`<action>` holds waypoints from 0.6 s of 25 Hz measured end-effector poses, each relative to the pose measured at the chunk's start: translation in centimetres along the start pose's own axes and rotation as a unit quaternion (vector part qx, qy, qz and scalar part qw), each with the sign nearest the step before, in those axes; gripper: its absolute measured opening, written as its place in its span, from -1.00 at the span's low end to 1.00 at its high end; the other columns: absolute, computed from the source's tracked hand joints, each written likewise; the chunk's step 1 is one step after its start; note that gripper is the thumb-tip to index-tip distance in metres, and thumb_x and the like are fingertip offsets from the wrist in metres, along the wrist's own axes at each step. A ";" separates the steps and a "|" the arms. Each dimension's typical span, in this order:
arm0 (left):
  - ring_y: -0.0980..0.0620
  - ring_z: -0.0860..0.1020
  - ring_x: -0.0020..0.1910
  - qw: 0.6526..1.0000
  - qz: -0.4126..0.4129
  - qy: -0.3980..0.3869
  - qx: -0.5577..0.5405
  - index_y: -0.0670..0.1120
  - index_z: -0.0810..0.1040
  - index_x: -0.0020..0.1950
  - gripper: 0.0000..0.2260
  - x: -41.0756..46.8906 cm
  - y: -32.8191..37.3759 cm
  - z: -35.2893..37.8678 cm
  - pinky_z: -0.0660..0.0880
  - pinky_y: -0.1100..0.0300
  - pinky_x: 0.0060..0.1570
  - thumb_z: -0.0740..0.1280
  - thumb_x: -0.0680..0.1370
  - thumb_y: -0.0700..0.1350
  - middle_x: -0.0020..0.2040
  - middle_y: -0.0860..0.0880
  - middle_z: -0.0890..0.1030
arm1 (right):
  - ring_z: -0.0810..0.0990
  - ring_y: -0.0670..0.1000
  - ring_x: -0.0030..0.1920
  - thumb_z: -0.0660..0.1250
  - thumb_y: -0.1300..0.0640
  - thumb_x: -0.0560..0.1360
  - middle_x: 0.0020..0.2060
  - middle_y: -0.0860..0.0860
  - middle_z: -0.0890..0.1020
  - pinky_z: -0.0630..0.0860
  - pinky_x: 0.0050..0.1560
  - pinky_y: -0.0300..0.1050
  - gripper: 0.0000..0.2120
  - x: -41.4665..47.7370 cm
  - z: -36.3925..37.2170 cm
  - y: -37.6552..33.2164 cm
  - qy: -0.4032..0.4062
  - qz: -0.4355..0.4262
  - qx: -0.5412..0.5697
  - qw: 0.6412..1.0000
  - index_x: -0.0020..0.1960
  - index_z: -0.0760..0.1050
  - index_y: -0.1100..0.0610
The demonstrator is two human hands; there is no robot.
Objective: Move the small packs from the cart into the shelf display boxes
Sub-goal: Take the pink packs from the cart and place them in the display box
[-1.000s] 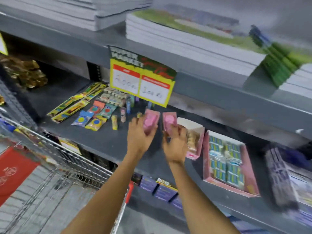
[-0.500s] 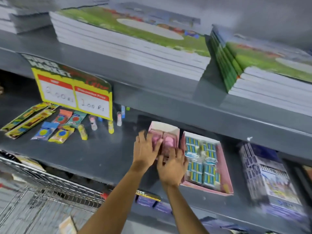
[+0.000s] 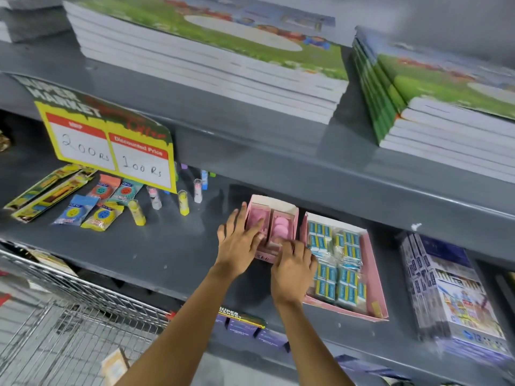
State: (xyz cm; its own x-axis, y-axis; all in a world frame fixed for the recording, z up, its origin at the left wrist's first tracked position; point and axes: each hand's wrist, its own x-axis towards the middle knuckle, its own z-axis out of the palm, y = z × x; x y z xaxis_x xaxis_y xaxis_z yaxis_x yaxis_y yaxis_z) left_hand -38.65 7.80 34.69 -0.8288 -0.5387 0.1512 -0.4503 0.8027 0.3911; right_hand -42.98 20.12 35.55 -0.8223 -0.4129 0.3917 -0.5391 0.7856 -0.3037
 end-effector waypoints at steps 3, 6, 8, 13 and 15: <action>-0.11 -0.04 0.49 1.000 0.001 0.005 0.016 0.17 0.18 0.44 -0.51 0.0 -0.1 -0.3 0.06 -0.18 0.34 -0.18 0.55 0.22 0.55 -0.08 -0.03 | 0.56 0.22 -0.08 0.39 0.29 0.38 -0.10 0.19 0.60 0.51 -0.05 0.14 -0.73 -0.1 0.1 0.1 -0.012 -0.024 -0.012 1.000 0.07 0.53 0.20; -0.13 -0.01 0.50 1.000 0.010 0.019 0.009 0.19 0.16 0.44 -0.33 -0.5 -0.7 0.1 0.10 -0.22 0.34 -0.40 0.45 0.32 0.54 -0.10 0.00 | 0.55 0.23 -0.01 0.38 0.29 0.37 -0.04 0.21 0.60 0.50 0.00 0.16 -0.64 -0.3 0.4 0.0 -0.033 -0.031 -0.012 0.999 0.16 0.50 0.20; -0.13 0.04 0.49 1.000 0.014 0.027 0.005 0.16 0.17 0.45 -0.34 -0.8 -0.8 -0.2 0.14 -0.22 0.31 -0.40 0.48 0.30 0.54 -0.12 0.04 | 0.53 0.25 0.07 0.37 0.28 0.38 0.06 0.23 0.58 0.48 0.07 0.19 -0.59 -0.5 0.5 -0.3 -0.038 -0.023 0.004 0.999 0.22 0.46 0.21; -0.01 0.03 0.47 0.995 -0.003 0.092 -0.024 0.13 0.20 0.44 -0.47 -2.5 -2.8 -2.3 0.10 -0.10 0.30 -0.27 0.56 0.22 0.52 -0.11 0.11 | 0.43 0.23 0.28 0.06 0.00 0.56 0.31 0.21 0.45 0.32 0.28 0.18 -0.56 -1.7 0.7 -2.1 -0.030 -0.032 0.076 0.996 0.37 0.31 0.19; 0.01 0.06 0.45 0.989 -0.049 0.134 -0.036 0.11 0.26 0.42 -0.47 -4.2 -5.3 -3.7 0.10 -0.06 0.26 -0.23 0.56 0.23 0.51 -0.10 0.16 | 0.34 0.17 0.35 -0.09 -0.14 0.57 0.37 0.16 0.39 0.25 0.34 0.10 -0.46 -2.6 1.2 -4.0 -0.042 -0.066 0.119 0.990 0.40 0.28 0.15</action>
State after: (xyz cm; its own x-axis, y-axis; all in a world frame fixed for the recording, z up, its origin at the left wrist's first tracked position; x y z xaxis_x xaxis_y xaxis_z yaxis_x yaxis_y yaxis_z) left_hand -31.59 4.84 35.36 -0.6608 -0.6688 0.3407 -0.4908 0.7284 0.4780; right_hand -38.88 17.55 34.73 -0.7486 -0.5496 0.3708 -0.6623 0.5950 -0.4553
